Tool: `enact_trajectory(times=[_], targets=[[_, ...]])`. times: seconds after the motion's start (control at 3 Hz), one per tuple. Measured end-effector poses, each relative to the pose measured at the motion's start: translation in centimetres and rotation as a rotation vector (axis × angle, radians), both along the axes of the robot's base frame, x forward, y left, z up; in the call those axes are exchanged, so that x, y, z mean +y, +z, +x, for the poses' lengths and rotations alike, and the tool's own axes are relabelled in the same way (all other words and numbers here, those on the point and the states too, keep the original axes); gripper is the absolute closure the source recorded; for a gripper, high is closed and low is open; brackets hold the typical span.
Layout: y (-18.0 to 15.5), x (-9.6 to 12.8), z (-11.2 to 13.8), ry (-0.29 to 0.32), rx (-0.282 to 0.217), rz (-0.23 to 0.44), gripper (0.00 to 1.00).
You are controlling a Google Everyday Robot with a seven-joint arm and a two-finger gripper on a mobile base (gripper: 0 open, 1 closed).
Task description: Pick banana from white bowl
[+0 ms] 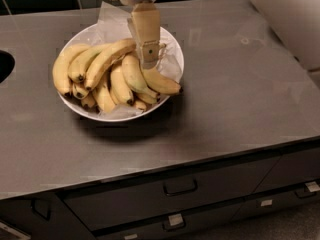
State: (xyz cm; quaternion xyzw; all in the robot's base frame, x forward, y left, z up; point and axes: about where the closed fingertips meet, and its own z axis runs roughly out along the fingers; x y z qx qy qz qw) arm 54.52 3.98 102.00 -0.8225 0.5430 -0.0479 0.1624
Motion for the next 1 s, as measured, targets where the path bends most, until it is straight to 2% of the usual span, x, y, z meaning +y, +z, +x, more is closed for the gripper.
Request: enact_trajectory(times=[0.33, 0.67, 1.0], targets=[[-1.2, 2.1, 1.3, 0.036, 0.026, -0.001, 0.09], [-2.1, 3.6, 1.7, 0.043, 0.039, -0.019, 0.15], [-2.8, 3.3, 1.8, 0.001, 0.049, -0.028, 0.25]])
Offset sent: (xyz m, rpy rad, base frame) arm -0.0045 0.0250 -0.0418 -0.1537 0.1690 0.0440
